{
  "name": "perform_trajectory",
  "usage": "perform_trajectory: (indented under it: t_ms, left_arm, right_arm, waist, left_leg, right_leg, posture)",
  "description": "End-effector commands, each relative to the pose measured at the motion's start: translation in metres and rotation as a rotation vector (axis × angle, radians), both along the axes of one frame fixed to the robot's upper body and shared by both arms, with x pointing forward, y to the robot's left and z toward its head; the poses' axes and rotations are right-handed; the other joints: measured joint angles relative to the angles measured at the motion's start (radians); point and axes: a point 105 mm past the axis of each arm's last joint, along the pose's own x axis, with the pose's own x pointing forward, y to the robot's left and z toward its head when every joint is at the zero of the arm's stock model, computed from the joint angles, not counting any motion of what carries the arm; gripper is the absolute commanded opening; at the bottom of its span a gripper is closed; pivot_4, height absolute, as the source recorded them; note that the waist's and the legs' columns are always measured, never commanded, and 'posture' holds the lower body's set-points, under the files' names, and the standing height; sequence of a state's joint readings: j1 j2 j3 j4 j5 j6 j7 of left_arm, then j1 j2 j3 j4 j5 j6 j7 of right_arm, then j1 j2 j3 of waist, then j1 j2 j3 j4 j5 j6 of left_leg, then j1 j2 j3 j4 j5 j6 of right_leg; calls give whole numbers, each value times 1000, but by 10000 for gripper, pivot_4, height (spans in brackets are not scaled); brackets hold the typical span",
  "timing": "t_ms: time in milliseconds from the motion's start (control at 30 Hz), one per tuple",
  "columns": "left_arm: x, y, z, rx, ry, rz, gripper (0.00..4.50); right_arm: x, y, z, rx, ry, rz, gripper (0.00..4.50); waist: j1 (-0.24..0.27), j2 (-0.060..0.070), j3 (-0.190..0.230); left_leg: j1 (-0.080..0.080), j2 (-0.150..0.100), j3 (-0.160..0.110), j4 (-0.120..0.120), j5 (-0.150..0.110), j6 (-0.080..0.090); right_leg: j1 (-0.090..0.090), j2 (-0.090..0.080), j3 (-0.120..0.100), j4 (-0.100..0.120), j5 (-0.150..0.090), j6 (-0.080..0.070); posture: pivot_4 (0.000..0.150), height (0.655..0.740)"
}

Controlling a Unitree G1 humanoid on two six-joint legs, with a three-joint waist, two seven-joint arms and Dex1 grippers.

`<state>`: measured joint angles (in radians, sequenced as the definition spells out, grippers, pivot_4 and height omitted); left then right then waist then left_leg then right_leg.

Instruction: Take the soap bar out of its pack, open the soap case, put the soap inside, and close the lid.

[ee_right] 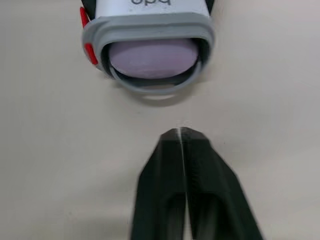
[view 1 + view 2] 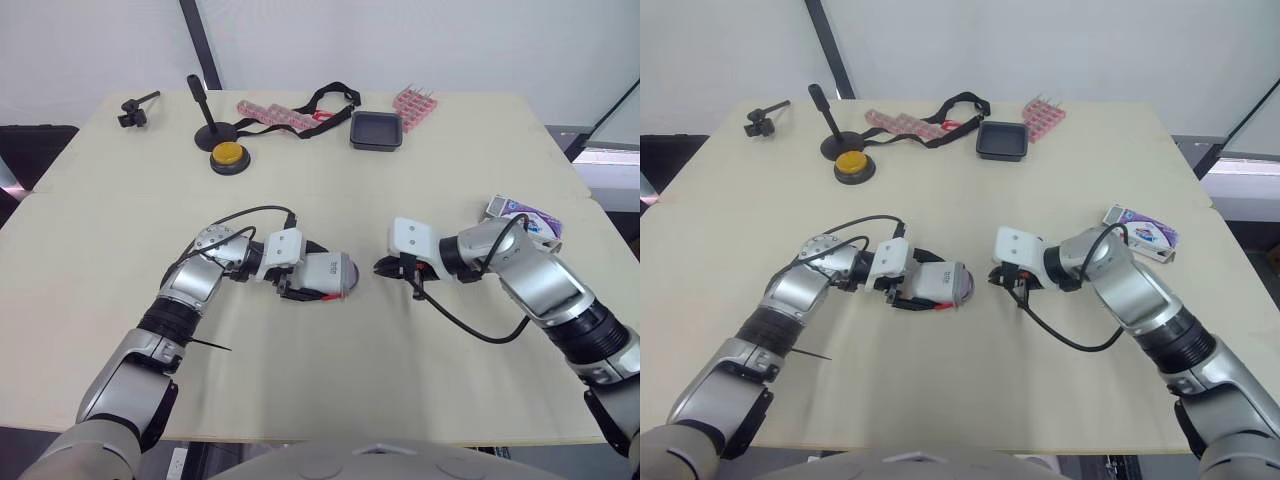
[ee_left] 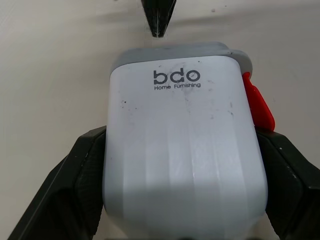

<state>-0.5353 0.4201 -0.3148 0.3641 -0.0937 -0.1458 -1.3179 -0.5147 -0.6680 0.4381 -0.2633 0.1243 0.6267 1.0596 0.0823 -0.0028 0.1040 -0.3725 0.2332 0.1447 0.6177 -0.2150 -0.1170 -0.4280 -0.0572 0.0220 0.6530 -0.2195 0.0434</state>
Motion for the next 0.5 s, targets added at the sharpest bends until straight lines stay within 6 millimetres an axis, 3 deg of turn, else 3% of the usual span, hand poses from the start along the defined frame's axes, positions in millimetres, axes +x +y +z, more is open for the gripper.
perform_trajectory:
  t_ms: [33, 500]
  left_arm:
    - [3, 1, 8, -17, -30, 3, 34814]
    - [3, 1, 10, -24, -30, 14, 34814]
  right_arm:
    - [-7, 11, 6, 13, -22, 49, 192]
    - [-7, 22, 3, -5, -22, 89, 192]
  waist:
    - [0, 0, 0]
    - [0, 0, 0]
  left_leg:
    - [0, 0, 0, 0, 0, 0]
    - [0, 0, 0, 0, 0, 0]
  right_leg:
    - [0, 0, 0, 0, 0, 0]
    - [0, 0, 0, 0, 0, 0]
  posture:
    - [1500, 7291]
    - [1500, 7291]
